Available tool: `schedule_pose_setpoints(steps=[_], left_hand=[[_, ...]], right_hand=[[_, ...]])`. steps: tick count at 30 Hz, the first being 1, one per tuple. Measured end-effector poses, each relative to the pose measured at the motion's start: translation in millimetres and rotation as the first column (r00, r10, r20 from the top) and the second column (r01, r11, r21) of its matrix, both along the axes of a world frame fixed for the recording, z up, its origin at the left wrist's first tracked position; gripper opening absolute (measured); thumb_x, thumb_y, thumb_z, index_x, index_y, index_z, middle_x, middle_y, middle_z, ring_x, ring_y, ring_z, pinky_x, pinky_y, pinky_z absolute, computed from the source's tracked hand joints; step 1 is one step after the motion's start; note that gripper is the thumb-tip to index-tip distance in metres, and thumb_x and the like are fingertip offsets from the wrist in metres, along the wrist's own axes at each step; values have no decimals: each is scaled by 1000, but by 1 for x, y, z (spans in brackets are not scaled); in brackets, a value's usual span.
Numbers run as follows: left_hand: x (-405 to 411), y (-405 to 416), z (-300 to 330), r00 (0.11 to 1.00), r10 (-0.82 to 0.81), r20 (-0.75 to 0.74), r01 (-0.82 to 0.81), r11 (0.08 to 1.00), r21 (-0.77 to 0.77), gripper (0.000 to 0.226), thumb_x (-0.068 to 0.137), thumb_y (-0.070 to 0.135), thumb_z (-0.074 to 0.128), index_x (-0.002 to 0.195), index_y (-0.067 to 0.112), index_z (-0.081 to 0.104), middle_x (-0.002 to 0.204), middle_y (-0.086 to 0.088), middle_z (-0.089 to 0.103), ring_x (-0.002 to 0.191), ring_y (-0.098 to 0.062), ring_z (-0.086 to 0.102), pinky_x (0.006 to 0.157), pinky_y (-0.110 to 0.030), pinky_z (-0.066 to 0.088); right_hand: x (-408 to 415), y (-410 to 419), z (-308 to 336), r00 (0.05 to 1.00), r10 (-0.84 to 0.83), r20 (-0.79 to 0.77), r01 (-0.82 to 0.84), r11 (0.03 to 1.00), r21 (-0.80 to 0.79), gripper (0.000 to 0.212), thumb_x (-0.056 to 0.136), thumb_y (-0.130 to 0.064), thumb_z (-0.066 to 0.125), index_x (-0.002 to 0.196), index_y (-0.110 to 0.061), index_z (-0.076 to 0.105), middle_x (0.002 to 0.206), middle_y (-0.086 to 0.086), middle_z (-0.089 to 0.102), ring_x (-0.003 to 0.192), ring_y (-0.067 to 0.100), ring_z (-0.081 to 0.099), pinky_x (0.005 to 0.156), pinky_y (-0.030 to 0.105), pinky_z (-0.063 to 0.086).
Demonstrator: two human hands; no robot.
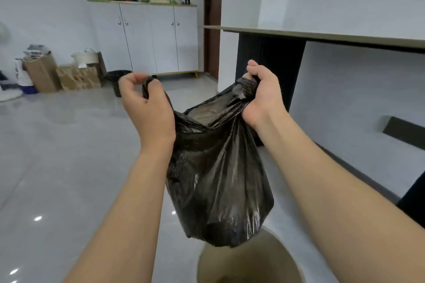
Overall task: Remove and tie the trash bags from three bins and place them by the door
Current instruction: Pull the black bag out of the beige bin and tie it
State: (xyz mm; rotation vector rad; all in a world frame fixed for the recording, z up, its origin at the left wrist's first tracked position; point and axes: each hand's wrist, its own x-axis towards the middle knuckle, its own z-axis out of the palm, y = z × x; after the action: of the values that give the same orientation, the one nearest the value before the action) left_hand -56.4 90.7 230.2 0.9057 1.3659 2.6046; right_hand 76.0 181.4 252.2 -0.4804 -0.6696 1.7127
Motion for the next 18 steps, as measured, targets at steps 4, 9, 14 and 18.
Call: schedule_pose_setpoints(steps=[4, 9, 14, 18], left_hand=[[-13, -13, 8, 994, -1, -108, 5, 999, 39, 11, 90, -4, 48, 98, 5, 46, 77, 6, 45, 51, 9, 45, 53, -8, 37], [-36, -17, -34, 994, -59, -87, 45, 987, -157, 11, 91, 4, 48, 98, 13, 48, 63, 8, 43, 46, -1, 38, 46, -20, 34], [-69, -12, -144, 981, -196, -9, 154, 799, -581, 14, 87, 26, 55, 91, 12, 53, 69, -4, 51, 60, -18, 48, 58, -39, 44], [-98, -31, -267, 940, -298, 169, 296, 455, -840, 17, 84, 18, 58, 75, 4, 50, 69, -13, 54, 65, -29, 58, 58, -40, 53]], right_hand=[[-16, -2, 19, 994, 48, -94, -39, 995, 94, 9, 88, -7, 50, 88, -13, 57, 49, -4, 30, 44, 13, 24, 52, 24, 26], [-29, -8, -15, 950, -82, 303, 29, 984, 176, 24, 91, -6, 44, 90, -14, 66, 57, -3, 48, 47, 10, 48, 55, 21, 45], [-32, 13, -120, 507, -175, 844, -99, 961, 258, 20, 97, -11, 48, 104, -12, 67, 97, 6, 65, 80, 14, 59, 68, 25, 50], [-25, 23, -207, 108, -301, 947, -231, 919, 319, 18, 95, -14, 50, 97, -10, 68, 77, -4, 64, 72, 12, 56, 60, 25, 42]])
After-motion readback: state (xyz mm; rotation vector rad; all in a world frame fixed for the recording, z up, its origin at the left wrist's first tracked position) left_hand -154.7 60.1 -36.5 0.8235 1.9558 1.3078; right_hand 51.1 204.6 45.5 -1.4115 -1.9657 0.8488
